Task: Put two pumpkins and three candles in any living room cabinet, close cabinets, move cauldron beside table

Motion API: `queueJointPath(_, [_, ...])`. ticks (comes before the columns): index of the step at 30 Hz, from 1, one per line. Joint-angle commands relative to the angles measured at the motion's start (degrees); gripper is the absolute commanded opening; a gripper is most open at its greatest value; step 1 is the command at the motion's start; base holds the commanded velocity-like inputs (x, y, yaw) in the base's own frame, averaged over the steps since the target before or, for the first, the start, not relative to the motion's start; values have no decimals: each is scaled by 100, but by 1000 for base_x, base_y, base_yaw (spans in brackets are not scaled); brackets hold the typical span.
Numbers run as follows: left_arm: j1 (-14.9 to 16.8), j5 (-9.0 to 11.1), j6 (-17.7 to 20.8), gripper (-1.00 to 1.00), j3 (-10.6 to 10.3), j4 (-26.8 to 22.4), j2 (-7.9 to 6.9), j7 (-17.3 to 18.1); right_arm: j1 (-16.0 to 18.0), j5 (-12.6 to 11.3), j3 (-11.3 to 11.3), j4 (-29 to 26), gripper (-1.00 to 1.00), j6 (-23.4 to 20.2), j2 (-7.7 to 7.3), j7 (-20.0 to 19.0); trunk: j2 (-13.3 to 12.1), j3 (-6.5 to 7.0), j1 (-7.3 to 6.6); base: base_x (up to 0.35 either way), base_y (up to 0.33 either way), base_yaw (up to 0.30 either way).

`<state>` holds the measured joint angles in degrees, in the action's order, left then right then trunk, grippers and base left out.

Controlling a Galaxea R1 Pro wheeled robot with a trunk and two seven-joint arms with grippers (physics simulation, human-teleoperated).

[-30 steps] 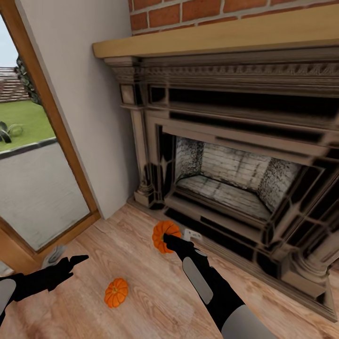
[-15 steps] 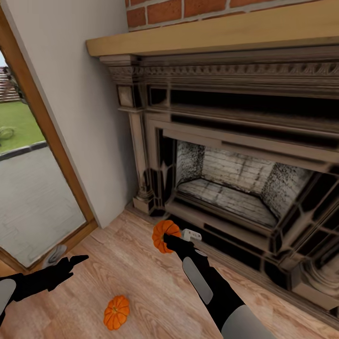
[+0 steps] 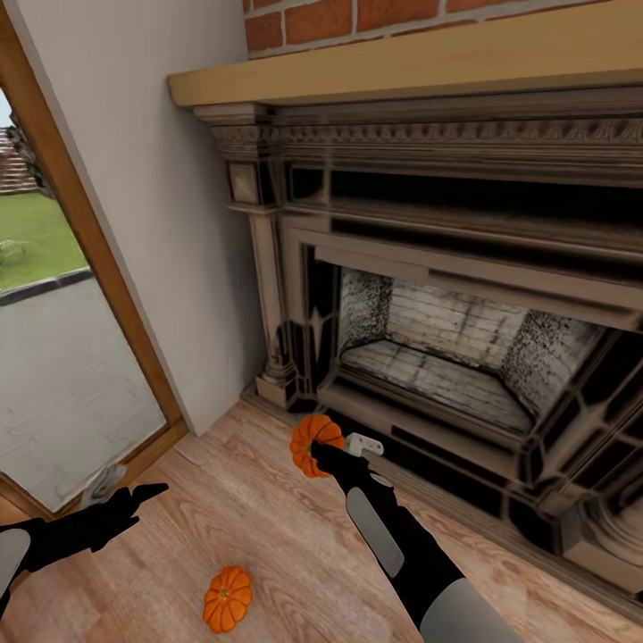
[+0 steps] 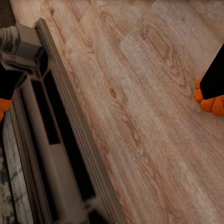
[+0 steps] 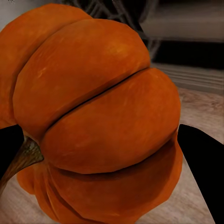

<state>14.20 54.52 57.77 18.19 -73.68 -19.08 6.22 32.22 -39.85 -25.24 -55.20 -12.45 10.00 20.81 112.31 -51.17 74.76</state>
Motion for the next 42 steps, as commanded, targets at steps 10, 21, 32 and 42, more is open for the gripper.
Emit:
queueJointPath(10, [4,-75,-76,100,-35,3,11,46,4,-32,-7,41,-100,-11,0,45,363,-167,197,0,0,0])
queueJointPath(21, [4,-120,-962,100,-556,423,18,11,7,-15,-13,12,-100,-65,0,52,804,-364,439,0,0,0])
queueJointPath(32, [4,-192,-1393,100,-617,837,18,11,4,7,-133,-42,-100,-67,0,48,1246,-561,680,0,0,0])
queueJointPath(42, [4,-848,-1800,100,-707,1012,179,21,-145,-36,-862,-911,-100,-78,0,82,1647,-741,900,0,0,0])
